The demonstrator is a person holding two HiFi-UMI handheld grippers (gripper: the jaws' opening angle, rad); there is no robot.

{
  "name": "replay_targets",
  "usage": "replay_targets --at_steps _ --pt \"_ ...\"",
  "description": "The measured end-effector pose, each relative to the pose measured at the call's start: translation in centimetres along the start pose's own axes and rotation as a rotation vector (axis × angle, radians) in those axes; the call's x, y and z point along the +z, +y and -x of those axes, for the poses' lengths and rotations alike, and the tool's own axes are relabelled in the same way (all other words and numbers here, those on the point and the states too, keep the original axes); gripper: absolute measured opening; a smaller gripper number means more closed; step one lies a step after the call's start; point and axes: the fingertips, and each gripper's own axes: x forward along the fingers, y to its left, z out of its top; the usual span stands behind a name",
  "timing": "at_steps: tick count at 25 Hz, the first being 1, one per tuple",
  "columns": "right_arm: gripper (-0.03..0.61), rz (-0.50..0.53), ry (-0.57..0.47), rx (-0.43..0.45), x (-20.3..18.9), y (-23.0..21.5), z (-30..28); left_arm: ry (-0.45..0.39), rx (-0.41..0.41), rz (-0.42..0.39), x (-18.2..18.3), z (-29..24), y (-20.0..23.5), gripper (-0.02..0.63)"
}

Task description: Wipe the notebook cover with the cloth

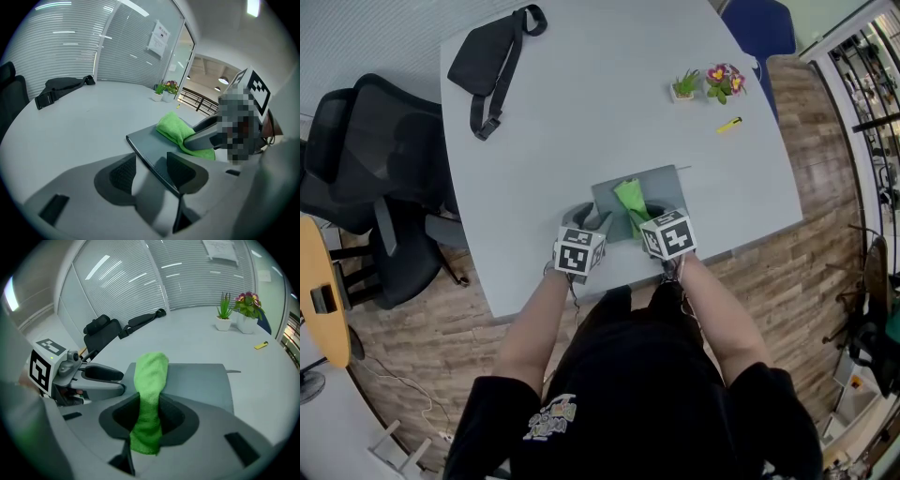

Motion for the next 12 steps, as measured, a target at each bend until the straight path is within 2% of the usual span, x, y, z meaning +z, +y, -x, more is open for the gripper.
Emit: replay_targets --at_steps 12 --pt "0.11 -0.099 -0.032 -0.01 -0.4 -3.6 1.8 0.003 -0.003 0.003 0.1 0.1 0.0 0.195"
